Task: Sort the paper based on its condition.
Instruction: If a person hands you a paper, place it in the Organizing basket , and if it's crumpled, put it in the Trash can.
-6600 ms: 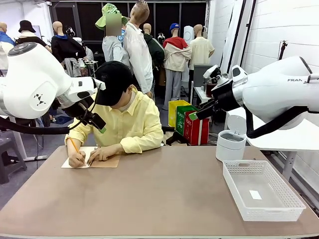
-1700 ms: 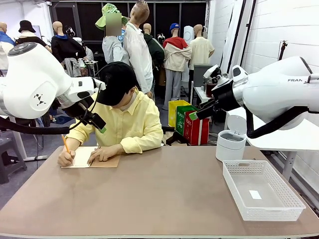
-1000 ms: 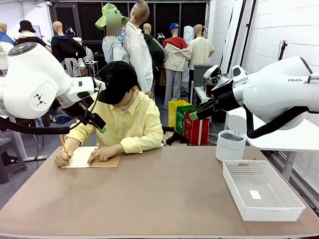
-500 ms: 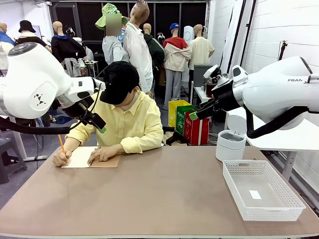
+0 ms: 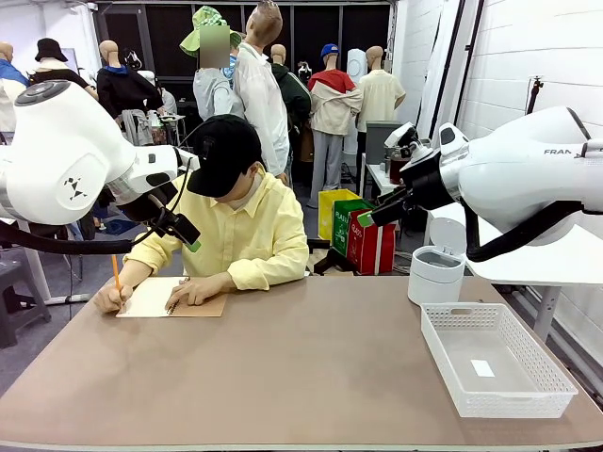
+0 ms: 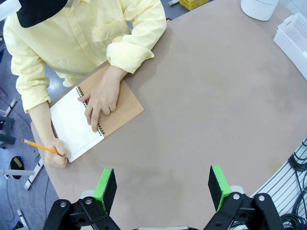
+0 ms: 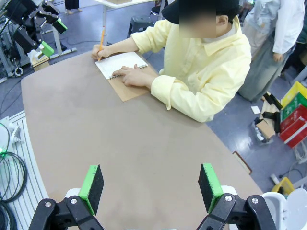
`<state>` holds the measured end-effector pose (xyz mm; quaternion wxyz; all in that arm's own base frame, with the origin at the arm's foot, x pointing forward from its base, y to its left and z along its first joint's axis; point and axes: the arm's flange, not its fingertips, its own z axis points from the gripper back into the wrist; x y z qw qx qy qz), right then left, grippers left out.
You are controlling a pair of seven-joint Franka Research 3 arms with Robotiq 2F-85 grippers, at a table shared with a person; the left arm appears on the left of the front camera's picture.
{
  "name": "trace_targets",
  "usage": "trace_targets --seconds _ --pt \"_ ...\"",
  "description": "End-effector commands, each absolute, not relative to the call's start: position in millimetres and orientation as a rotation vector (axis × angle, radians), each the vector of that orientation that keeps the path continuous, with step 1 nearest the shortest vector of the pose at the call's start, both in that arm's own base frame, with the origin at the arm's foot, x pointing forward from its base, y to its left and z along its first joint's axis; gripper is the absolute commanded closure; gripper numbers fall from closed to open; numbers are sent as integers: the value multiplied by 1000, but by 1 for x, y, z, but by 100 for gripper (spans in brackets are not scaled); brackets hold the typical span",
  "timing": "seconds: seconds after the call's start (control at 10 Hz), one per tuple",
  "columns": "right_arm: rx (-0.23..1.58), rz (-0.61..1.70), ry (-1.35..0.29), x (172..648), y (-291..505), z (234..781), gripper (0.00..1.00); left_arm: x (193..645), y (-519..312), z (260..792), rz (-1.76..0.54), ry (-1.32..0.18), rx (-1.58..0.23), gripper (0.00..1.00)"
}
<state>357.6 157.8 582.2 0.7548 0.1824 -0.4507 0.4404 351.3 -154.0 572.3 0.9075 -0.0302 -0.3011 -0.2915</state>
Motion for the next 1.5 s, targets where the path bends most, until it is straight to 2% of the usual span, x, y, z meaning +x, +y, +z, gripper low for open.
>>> trace_targets --seconds 0.0,1.4 --pt "398 964 -977 357 159 582 0 351 -154 573 -602 -623 -61 0" --pt "398 964 -977 357 159 582 0 351 -154 573 -602 -623 -61 0"
